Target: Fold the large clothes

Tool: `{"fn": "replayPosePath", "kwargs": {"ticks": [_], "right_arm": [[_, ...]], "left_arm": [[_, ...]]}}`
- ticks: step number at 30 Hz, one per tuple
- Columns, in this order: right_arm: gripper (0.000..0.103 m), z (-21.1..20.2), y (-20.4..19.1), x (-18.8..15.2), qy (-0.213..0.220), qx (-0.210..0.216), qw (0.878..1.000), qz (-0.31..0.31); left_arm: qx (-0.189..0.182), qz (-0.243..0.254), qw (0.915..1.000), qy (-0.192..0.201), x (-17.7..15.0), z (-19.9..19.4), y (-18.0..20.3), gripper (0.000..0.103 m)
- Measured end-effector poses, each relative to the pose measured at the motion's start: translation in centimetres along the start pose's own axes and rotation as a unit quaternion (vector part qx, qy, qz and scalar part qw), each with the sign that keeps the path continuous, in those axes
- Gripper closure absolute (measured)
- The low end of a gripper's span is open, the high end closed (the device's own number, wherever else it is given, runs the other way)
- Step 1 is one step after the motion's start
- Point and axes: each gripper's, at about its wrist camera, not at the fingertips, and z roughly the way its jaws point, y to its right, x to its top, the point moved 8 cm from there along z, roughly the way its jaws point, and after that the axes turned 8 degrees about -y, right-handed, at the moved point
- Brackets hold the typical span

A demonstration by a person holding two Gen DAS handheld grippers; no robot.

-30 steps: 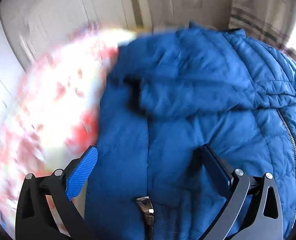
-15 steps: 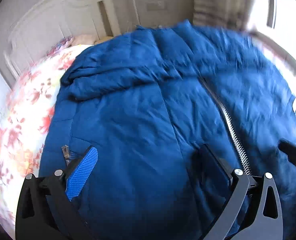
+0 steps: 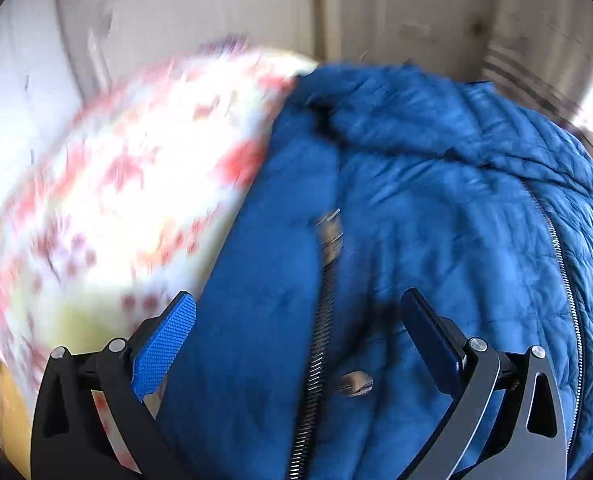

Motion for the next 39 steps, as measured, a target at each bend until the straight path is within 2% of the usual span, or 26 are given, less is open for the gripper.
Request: {"fn": "replayPosePath", "kwargs": {"ticks": [1,3,4,6,9,11,14,15,16,17,18,21,24,26,28,29,30,31,35,37,39], "right_arm": [[0.003,-0.4,0.1,-0.3,0.006,-0.004,1.0,0.008],[0.004,-1.2,-0.3,-0.3,0.011,-0.032,0.999,0.007],[0.005,-2.9,-1.3,-0.3,0.034,-0.041,0.999,-0.006],[0.004,-5.7,-3.4,-0.3,0.08,-0.039,0.995,-0.037],[0.004,-8.3,-9.0,-2.0,0.106,0.0,0.987,-0.119],[0.004,-8.2,-12.3,-3.5,0.099,0.025,0.981,-0.165],[0.009,-4.8,-15.2,-6.4,0.046,0.044,0.977,-0.202],[0.009,-3.6,-15.3,-7.2,0.042,0.043,0.979,-0.196],[0.009,-3.6,-14.8,-7.3,0.058,0.069,0.981,-0.174],[0.009,-3.5,-14.3,-7.5,0.056,0.084,0.981,-0.166],[0.009,-3.7,-13.8,-7.6,0.059,0.094,0.98,-0.166],[0.011,-4.4,-13.5,-7.9,0.055,0.081,0.981,-0.17],[0.021,-5.9,-12.6,-8.0,0.076,0.078,0.982,-0.157],[0.021,-5.9,-10.8,-8.1,0.09,0.071,0.983,-0.142],[0.02,-4.6,-8.6,-8.8,0.079,0.05,0.987,-0.13],[0.02,-4.5,-7.8,-9.2,0.083,0.068,0.987,-0.122],[0.02,-4.6,-7.4,-9.5,0.095,0.082,0.985,-0.118],[0.02,-4.9,-7.3,-9.9,0.099,0.08,0.984,-0.121],[0.021,-6.5,-7.9,-9.7,0.088,0.043,0.989,-0.112],[0.021,-8.1,-9.7,-9.7,0.11,0.051,0.984,-0.134],[0.021,-8.4,-11.9,-9.9,0.115,0.06,0.978,-0.161]], "left_arm": [[-0.013,-0.011,0.9998,-0.004,-0.1,0.0,-0.4,0.005],[0.012,-0.015,0.9997,0.014,-0.3,-1.3,-0.9,0.005],[0.013,-0.01,0.9996,0.024,-0.6,-2.1,-0.8,0.005],[-0.019,0.009,0.9988,0.044,-1.6,-4.4,0.8,0.005],[-0.062,0.046,0.9943,0.074,-3.4,-7.9,3.7,0.005],[-0.069,0.088,0.9903,0.081,-4.9,-9.0,5.8,0.005],[-0.044,0.156,0.985,0.059,-7.7,-6.9,9.2,0.005],[-0.031,0.169,0.9841,0.046,-8.2,-5.9,9.6,0.004],[-0.015,0.178,0.9834,0.033,-8.4,-4.3,10.1,0.004],[-0.03,0.168,0.9835,0.061,-8.5,-4.4,10.0,0.004],[-0.041,0.164,0.9836,0.062,-8.7,-4.4,9.8,0.004],[-0.045,0.161,0.9846,0.051,-8.6,-4.7,9.0,0.004],[-0.049,0.134,0.9871,0.072,-8.7,-6.4,6.8,0.004],[-0.031,0.118,0.9891,0.083,-8.7,-6.5,5.0,0.004],[0.002,0.101,0.9923,0.071,-8.8,-5.2,2.2,0.004],[0.004,0.095,0.9936,0.061,-8.8,-4.4,1.5,0.004],[-0.029,0.084,0.9943,0.059,-9.0,-3.9,0.7,0.004],[-0.043,0.079,0.9939,0.064,-9.2,-4.0,0.1,0.004],[-0.034,0.077,0.9942,0.068,-9.7,-5.3,-0.1,0.005],[-0.074,0.078,0.991,0.08,-10.1,-7.0,1.3,0.005],[-0.093,0.101,0.9865,0.089,-10.6,-8.2,3.2,0.005]]}}
